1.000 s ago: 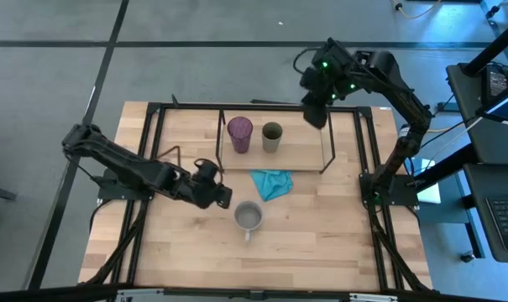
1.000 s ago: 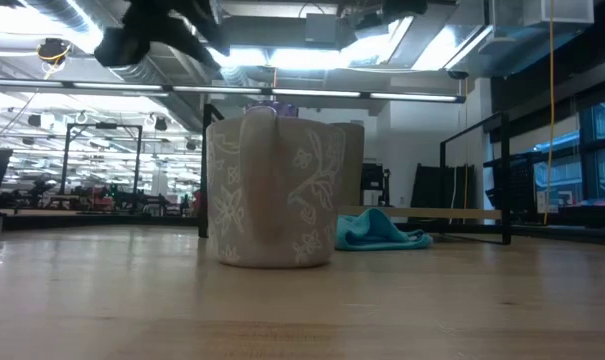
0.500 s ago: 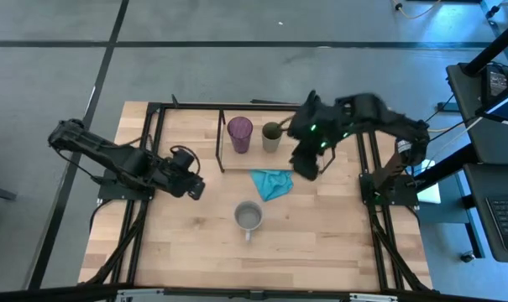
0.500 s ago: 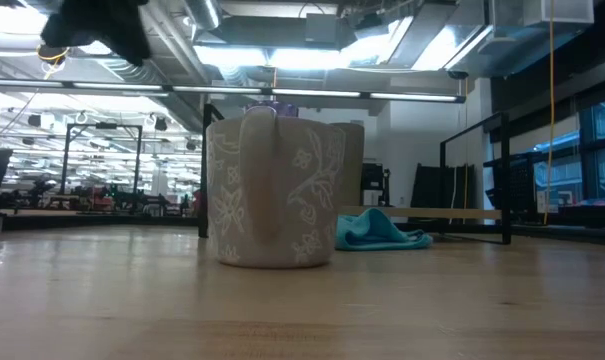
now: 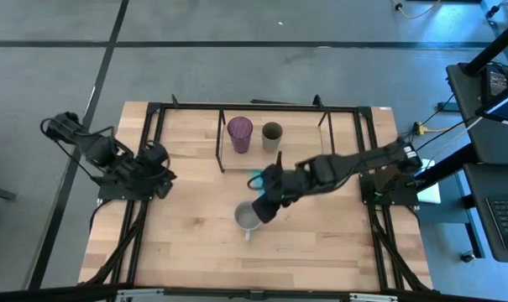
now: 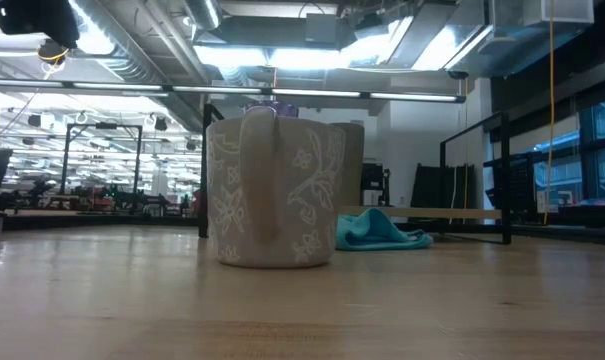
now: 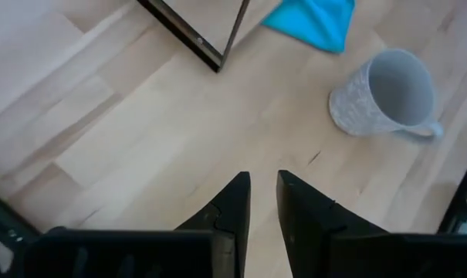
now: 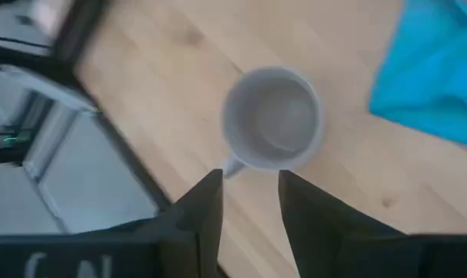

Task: Stack small to large cups/mugs on shelf
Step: Put the gray patterned mug on the shelf

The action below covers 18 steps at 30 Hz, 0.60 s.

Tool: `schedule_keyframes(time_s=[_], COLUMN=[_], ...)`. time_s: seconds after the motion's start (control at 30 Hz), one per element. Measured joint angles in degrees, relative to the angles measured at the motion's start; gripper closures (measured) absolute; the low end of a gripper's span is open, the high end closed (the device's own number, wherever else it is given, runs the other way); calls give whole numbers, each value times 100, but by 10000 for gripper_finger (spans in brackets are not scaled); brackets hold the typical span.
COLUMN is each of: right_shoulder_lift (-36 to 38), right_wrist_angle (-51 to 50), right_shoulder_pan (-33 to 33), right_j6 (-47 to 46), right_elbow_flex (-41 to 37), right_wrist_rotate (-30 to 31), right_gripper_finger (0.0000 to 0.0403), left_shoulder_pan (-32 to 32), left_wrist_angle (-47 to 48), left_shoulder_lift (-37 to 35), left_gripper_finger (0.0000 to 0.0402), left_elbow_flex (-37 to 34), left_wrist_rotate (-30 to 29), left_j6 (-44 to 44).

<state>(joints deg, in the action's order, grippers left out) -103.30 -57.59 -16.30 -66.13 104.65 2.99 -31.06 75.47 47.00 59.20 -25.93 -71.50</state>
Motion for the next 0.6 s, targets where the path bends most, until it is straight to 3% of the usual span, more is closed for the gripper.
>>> schedule_keyframes(time_s=[0.37,0.6], right_shoulder_lift=[-960,-1192], right_wrist_angle=[-17,-908], right_shoulder_pan=[-218,-63], right_j6=[-867,-1103], right_elbow_flex=[273,391], right_wrist_rotate=[144,414], right_gripper_finger=[274,274], left_shoulder_pan=[-279,-279], left_wrist_angle=[947,1127], left_shoulder_lift=[-293,-291], left_gripper_finger=[342,342], left_elbow_flex=[0,-2], left_wrist_rotate=[-5,-8], left_j6=[-343,-343])
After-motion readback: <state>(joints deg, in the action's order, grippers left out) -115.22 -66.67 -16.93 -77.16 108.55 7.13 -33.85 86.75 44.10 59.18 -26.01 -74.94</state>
